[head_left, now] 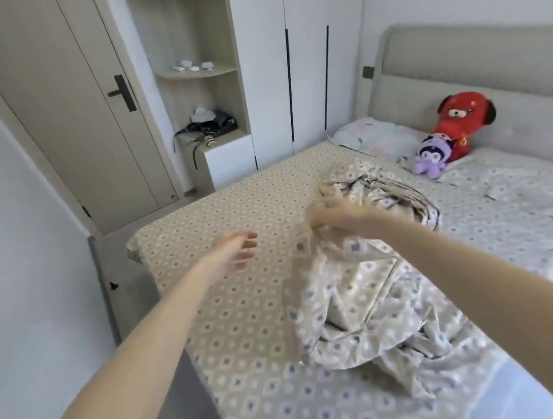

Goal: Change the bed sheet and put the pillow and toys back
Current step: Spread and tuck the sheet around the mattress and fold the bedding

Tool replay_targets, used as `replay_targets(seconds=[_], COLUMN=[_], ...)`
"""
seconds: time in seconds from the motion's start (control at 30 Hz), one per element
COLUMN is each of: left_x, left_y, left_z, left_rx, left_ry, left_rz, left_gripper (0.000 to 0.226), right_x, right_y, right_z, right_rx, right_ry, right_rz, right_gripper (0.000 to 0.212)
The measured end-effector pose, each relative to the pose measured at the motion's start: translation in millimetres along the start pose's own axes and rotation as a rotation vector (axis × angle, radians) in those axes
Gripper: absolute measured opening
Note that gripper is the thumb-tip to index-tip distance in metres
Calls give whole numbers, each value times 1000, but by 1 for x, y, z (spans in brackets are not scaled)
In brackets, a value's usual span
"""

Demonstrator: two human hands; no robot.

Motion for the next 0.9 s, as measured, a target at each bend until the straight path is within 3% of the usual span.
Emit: replay_targets(seconds=[0.07,0.23,0.3,0.4,0.5,0.57,0.63,0.73,0.8,0.9], left_x=[-2,-8,-8,-10,-15,-18,-22,-27,-29,-25], left_y=[10,49,78,119,156,175,184,186,185,185], left_z=[18,77,105,132,146,149,154,162,171,178], left_rx=[-53,-245,-353,-510,-697,-835,-912,-920,-885,-815], left_ry=[-79,-225,-280,-367,-477,-538,-519,-516,-505,-432], left_rz=[4,172,277,451,645,709,830,974,1017,899], left_gripper=[27,38,42,51,63,63,53,39,27,19], right_x=[16,60,78,96,103,99,95,95,96,100], right_y=[-4,-16,-25,-34,-39,-37,-32,-15,-3,13], right_z=[-4,-11,-14,-21,-28,-29,-27,-24,-21,-23], right_rx=[-40,-114,-102,-32,84,142,186,148,122,112], right_ry=[87,314,381,446,487,502,517,551,561,606], right_rz=[-60,-284,-315,-263,-137,-39,22,91,125,196], right_gripper=[11,65,75,68,36,19,18,6,13,12])
Point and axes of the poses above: each hand's wrist, its own z-axis towards the middle knuckle, its own y-axis out of the palm, x = y × z, the point moved 5 cm from there along z, towards the middle knuckle, and after that the axes turned 10 degrees about -y, right-handed, at the moved point
